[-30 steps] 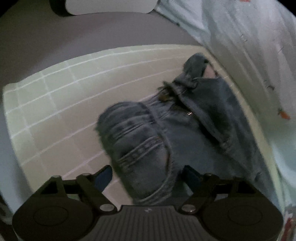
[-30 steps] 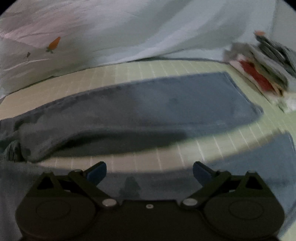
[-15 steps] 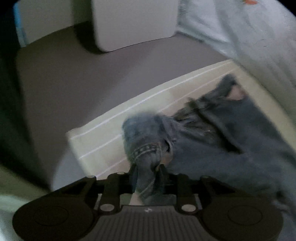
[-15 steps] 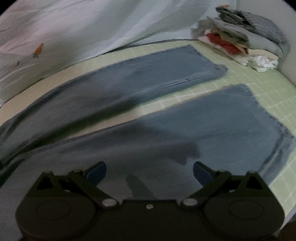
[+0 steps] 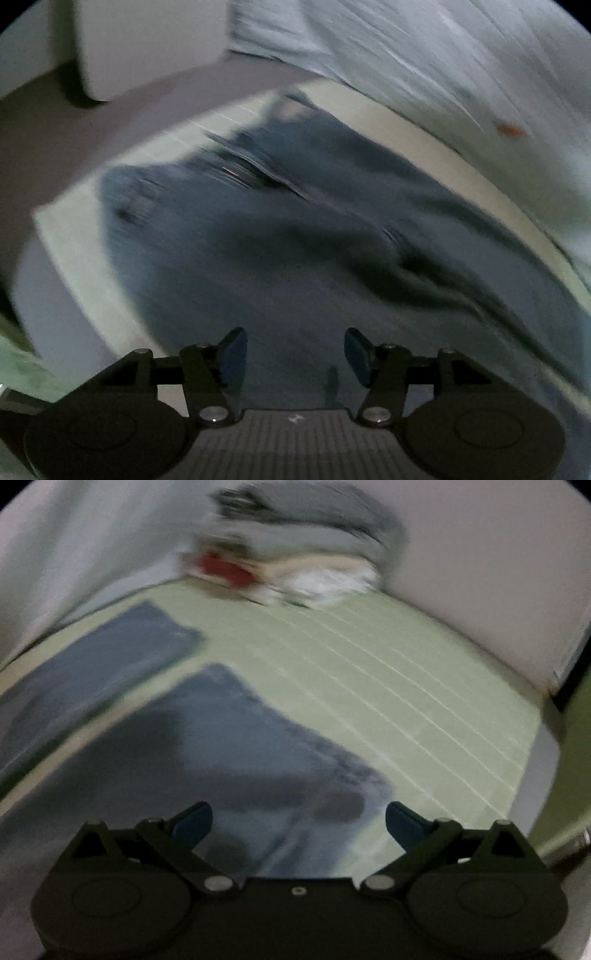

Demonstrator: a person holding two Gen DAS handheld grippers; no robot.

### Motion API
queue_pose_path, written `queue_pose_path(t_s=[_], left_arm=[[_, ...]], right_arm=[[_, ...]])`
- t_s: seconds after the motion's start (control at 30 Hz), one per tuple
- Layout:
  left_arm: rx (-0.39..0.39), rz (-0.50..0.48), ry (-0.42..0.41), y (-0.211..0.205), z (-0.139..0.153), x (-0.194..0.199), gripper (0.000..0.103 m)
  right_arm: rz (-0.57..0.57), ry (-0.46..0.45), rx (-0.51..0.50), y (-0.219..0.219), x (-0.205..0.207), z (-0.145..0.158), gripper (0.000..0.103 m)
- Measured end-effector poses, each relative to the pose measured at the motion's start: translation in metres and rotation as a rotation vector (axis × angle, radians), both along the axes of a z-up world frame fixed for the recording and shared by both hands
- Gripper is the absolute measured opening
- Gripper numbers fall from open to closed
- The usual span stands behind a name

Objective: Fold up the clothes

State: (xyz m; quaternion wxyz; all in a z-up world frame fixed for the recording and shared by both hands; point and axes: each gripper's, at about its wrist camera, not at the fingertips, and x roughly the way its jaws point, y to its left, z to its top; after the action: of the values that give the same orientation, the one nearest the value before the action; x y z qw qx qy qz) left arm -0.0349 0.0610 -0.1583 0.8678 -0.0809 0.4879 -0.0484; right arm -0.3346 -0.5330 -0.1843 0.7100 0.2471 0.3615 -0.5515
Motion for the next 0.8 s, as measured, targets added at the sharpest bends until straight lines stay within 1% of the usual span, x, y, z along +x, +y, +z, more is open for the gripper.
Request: queue_pose_path(t_s=[0.03,0.07,0.1,0.13,0.17,0.2,0.23,0.27,0.3,0.37,0.4,0.5,0.67,0.73,0.8], left_arm=[[0.017,-0.019,0.014,-0.011,-0.006,-0.001,0.060],[0.030,-0.033,0.026,-0.019,-0.012,-0.001,0.060],[0.043,-0.046,0.038,-0.027,-0.018,-0.001,0.060],[0.053,-0.054,0.055,-0.032,-0.026,-0.001,0.060],[0.062,-0.060,0.073,-0.037,-0.030,-0.001,0.060],[0.070,-0.061,0.079,-0.039,-0.033,-0.003,0.061],[0.079,-0.063,0.085,-0.040,-0.036,-0.004,0.062],[0.087,-0.067,0.090,-0.042,-0.039,-0.005,0.063],[0.097,-0.084,0.083,-0.044,-0.039,-0.006,0.065],[0.115,-0.111,0.080,-0.047,-0.040,-0.007,0.066],[0.109,-0.117,0.083,-0.047,-0.040,-0.007,0.066],[0.024,-0.092,0.094,-0.036,-0.037,-0.010,0.068],[-0.133,-0.045,0.119,-0.002,-0.030,-0.009,0.068],[-0.184,-0.004,0.115,0.016,-0.026,-0.009,0.071],[-0.230,0.054,0.096,0.036,-0.021,-0.008,0.073]], right_arm=[[-0.021,-0.018,0.012,-0.005,-0.007,-0.002,0.091],[-0.039,-0.040,0.024,-0.010,-0.014,-0.004,0.089],[-0.040,-0.059,0.042,-0.012,-0.018,-0.005,0.080],[-0.036,-0.077,0.063,-0.013,-0.022,-0.007,0.064],[-0.032,-0.095,0.084,-0.014,-0.025,-0.009,0.061],[-0.014,-0.099,0.080,-0.013,-0.027,-0.009,0.047],[0.009,-0.100,0.074,-0.012,-0.027,-0.007,0.030],[0.033,-0.103,0.070,-0.012,-0.028,-0.006,0.021],[0.038,-0.121,0.072,-0.012,-0.031,-0.004,0.008],[0.021,-0.167,0.081,-0.016,-0.040,-0.001,0.006],[0.002,-0.179,0.088,-0.018,-0.046,-0.002,0.006],[-0.040,-0.198,0.102,-0.021,-0.059,-0.006,0.006],[-0.066,-0.207,0.110,-0.014,-0.055,-0.004,0.009],[-0.102,-0.244,0.129,-0.014,-0.057,-0.005,0.017],[-0.140,-0.319,0.163,-0.012,-0.063,-0.006,0.022]])
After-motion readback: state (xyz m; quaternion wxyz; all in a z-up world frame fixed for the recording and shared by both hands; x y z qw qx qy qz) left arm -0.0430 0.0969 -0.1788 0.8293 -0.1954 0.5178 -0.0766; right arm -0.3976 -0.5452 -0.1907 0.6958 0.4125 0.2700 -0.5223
